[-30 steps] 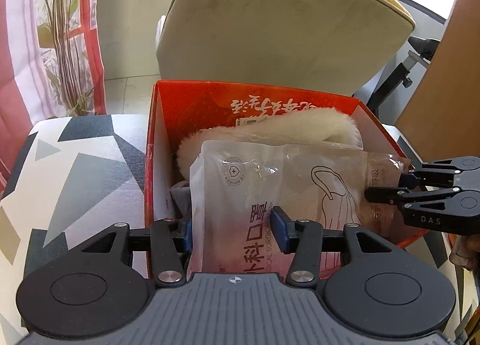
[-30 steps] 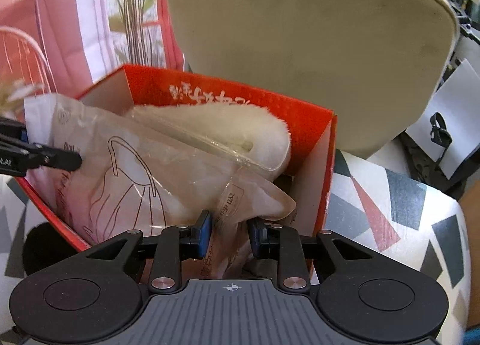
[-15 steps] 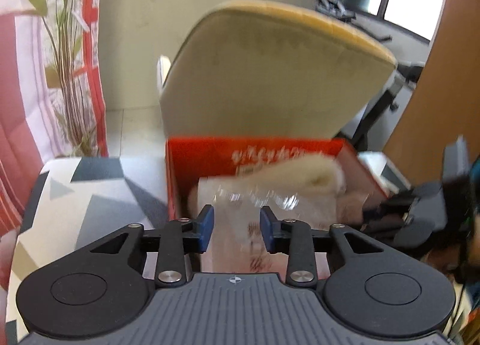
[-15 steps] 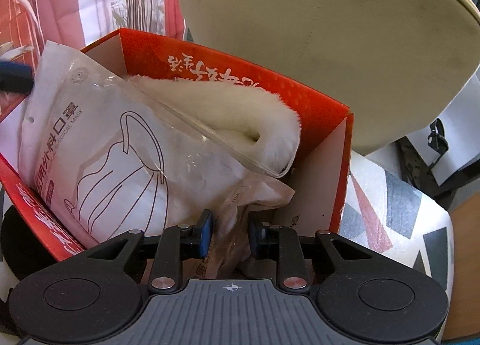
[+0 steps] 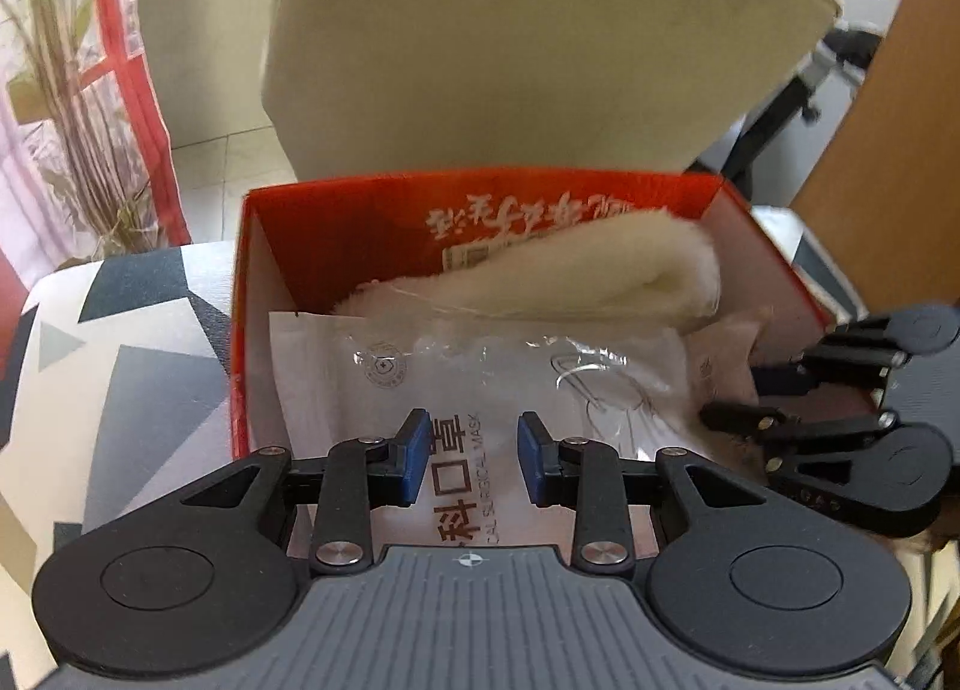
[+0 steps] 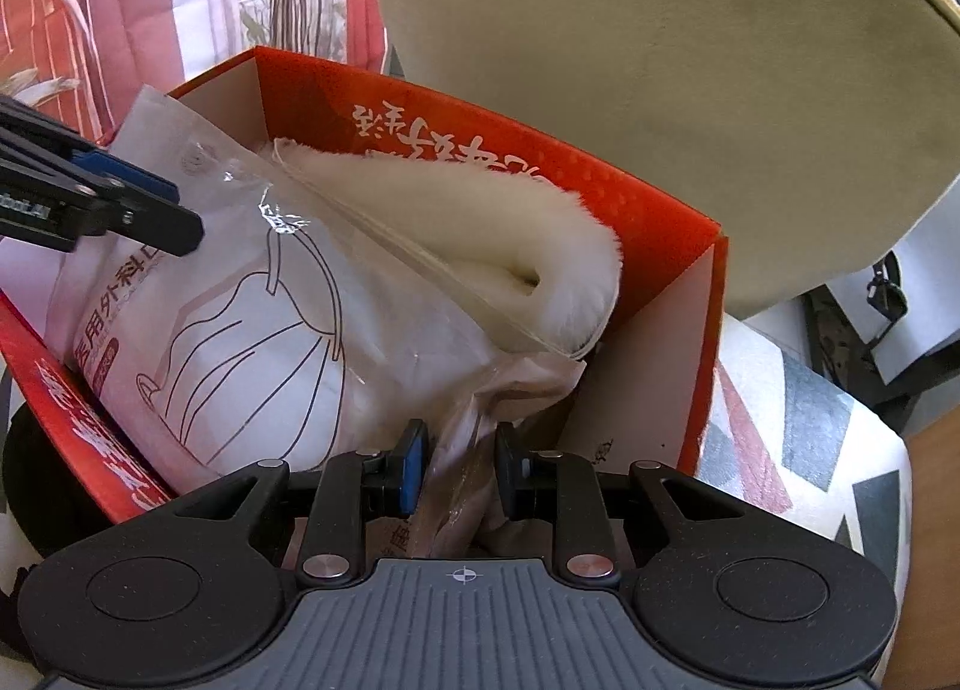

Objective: Organize soft objects
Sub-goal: 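Lower the mask bag into the red box and open both grippers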

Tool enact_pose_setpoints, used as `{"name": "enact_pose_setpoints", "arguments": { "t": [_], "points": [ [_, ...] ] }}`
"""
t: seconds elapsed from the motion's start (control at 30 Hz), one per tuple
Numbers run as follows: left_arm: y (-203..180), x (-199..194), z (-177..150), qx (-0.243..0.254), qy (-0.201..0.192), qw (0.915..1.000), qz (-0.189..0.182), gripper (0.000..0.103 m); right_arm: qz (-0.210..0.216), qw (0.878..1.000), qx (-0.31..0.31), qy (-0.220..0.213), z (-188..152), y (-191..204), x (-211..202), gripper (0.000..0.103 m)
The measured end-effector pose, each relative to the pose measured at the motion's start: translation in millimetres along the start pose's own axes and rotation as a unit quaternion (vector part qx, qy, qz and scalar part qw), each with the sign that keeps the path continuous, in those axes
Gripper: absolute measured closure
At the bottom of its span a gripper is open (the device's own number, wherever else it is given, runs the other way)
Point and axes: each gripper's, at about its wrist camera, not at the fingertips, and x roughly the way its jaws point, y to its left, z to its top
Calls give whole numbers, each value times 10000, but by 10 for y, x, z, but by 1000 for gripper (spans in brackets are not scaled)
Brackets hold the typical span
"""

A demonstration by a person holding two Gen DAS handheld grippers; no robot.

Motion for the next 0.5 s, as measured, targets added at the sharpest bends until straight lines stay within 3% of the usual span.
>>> {"name": "enact_pose_setpoints", "arguments": {
  "t": [0.17, 0.5],
  "points": [
    [26, 191, -26, 206, 323, 9990, 221, 69, 14, 9999, -136, 86, 36, 27, 95, 82],
    [86, 283, -22, 218, 513, 9983, 176, 69, 173, 9987, -202, 437, 113, -8, 242, 83]
  ]
}}
